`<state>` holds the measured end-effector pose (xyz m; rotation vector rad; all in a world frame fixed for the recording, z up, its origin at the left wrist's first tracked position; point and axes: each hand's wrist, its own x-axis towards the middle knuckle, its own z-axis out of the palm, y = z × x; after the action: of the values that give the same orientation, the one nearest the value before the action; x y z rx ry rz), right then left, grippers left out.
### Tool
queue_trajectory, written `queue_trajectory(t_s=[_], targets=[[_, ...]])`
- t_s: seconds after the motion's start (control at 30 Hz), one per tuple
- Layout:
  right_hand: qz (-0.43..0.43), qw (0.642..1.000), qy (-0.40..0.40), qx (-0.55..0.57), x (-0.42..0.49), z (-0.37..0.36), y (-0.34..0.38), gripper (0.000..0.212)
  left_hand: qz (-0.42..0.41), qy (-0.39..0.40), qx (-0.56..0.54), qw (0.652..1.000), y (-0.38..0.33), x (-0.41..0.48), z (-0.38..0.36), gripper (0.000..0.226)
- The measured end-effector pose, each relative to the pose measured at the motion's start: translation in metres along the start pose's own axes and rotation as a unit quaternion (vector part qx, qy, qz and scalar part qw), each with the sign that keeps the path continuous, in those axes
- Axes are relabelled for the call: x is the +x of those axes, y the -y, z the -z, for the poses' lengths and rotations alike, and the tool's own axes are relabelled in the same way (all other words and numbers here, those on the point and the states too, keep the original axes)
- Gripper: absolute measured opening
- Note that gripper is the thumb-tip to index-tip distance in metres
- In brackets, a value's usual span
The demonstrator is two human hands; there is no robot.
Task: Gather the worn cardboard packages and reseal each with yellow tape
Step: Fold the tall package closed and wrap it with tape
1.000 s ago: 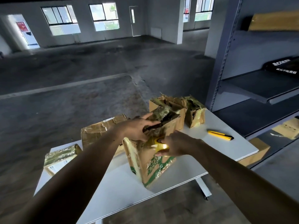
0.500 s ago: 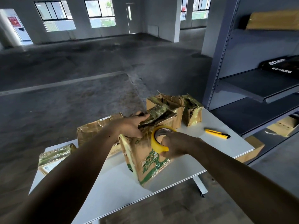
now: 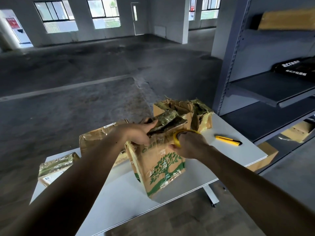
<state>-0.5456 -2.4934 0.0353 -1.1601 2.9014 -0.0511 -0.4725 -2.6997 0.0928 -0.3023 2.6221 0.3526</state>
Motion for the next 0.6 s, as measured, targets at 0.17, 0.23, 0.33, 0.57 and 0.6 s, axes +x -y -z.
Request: queue_trajectory(t_s=[0.17, 0.23, 0.33, 0.57, 0.6], targets=[[-0.017, 1.0, 0.005, 0.008, 0.003, 0.003, -0.005, 0.055, 0.013, 0.018, 0.081, 0.996, -0.016, -0.002, -0.006, 0.143], [-0.016, 1.0, 0.0, 0.003, 0.004, 0.001, -0.004, 0.054, 0.038, 0.013, 0.111, 0.993, -0.023, -0.001, -0.012, 0.142], [-0.019, 1.0, -0.011, 0.01, 0.004, -0.001, -0.003, 0.053, 0.072, 0.001, 0.129, 0.989, -0.037, -0.003, -0.013, 0.137], [0.003, 0.999, -0.001, 0.054, 0.002, -0.001, -0.01, 0.049, 0.092, -0.063, 0.066, 0.992, -0.052, 0.0, -0.021, 0.119], [0.014, 0.998, 0.008, 0.054, 0.002, -0.001, -0.01, 0.048, 0.094, -0.076, 0.06, 0.991, -0.053, 0.0, -0.021, 0.117]])
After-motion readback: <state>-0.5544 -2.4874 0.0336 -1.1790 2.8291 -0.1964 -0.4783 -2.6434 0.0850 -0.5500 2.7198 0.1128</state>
